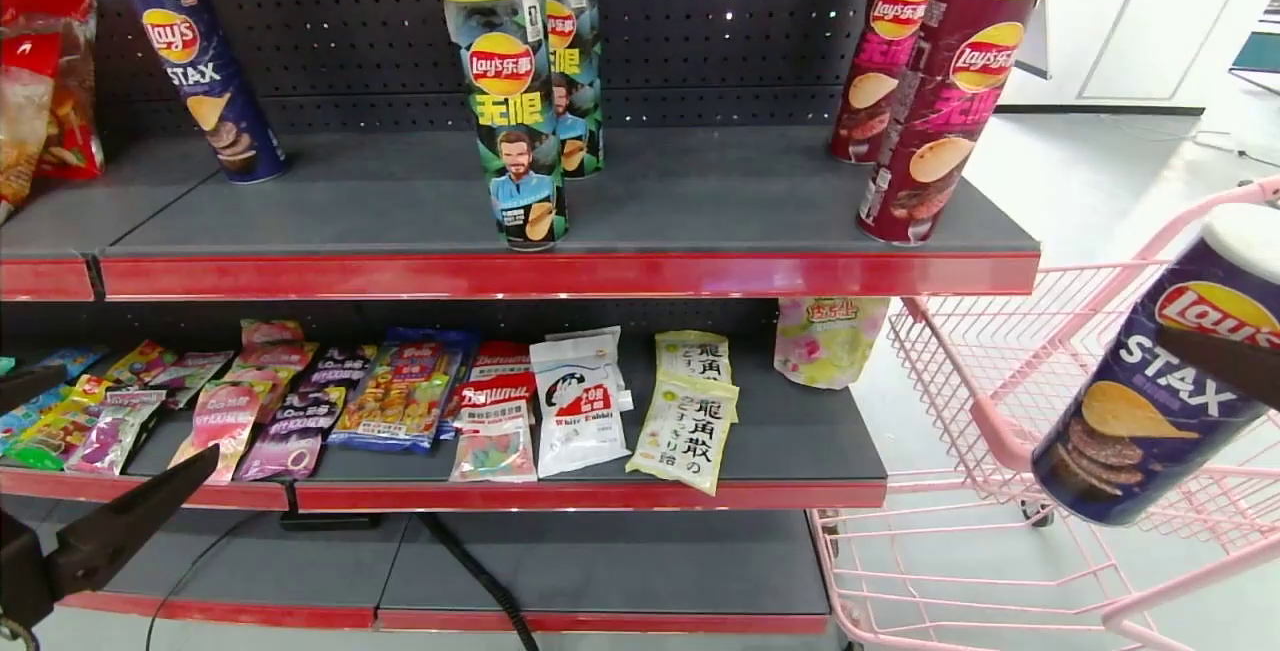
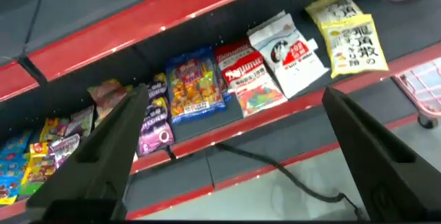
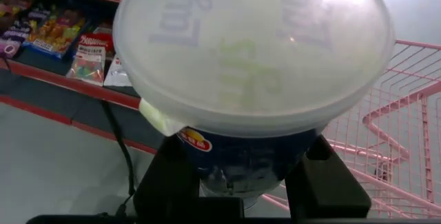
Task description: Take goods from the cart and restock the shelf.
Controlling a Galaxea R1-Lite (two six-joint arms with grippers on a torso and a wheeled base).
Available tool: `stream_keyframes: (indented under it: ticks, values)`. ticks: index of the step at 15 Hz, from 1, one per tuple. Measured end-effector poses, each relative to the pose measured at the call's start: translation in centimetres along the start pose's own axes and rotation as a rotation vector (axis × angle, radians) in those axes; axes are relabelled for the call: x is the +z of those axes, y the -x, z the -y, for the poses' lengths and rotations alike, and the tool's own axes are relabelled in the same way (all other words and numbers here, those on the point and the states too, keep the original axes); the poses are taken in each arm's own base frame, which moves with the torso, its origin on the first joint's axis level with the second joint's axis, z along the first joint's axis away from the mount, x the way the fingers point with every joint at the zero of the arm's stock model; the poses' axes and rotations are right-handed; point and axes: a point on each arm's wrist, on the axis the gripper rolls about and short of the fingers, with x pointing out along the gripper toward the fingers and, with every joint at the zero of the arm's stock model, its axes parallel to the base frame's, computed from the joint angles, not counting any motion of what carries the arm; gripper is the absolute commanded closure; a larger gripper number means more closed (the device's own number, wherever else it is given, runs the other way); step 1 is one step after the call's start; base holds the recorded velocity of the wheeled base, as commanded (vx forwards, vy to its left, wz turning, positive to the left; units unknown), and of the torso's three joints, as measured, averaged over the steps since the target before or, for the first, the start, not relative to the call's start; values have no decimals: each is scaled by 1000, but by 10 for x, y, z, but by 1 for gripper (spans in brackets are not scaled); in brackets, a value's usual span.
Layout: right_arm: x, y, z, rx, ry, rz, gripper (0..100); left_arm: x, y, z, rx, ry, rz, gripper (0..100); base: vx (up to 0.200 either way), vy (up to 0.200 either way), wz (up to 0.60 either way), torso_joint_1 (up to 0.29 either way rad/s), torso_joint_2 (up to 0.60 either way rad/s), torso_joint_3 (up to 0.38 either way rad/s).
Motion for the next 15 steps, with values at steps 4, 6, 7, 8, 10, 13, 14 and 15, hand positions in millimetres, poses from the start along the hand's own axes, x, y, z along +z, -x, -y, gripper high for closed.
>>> stream_keyframes:
  ticks: [4, 6, 7, 8, 10, 13, 14, 15]
  values:
    - [1, -1, 0, 7, 1, -1, 100, 0, 0, 0, 1, 1, 0, 0, 0, 0, 0, 194, -510, -311]
    - [2, -1, 0, 8, 3, 2, 100, 0, 0, 0, 1, 1, -1, 0, 0, 0, 0, 241, -603, -364]
    - [2, -1, 0, 10, 3, 2, 100, 0, 0, 0, 1, 1, -1, 0, 0, 0, 0, 237, -583, -349]
    - [1, -1, 0, 12, 3, 1, 100, 0, 0, 0, 1, 2, 0, 0, 0, 0, 0, 203, -471, -281]
    - [1, -1, -1, 45, 3, 3, 100, 0, 0, 0, 1, 2, 0, 0, 0, 0, 0, 173, -415, -241]
    - [2, 0, -4, 156, 5, 19, 100, 0, 0, 0, 0, 2, -2, 0, 0, 0, 0, 165, -385, -219]
    - [2, 0, -5, 200, 7, 24, 100, 0, 0, 0, 0, 3, -2, 0, 0, 0, 0, 76, -198, -100]
    - [0, 0, -7, 225, 17, 24, 100, -1, -1, 0, -1, 4, -4, 0, 0, 0, 0, 27, -51, -36]
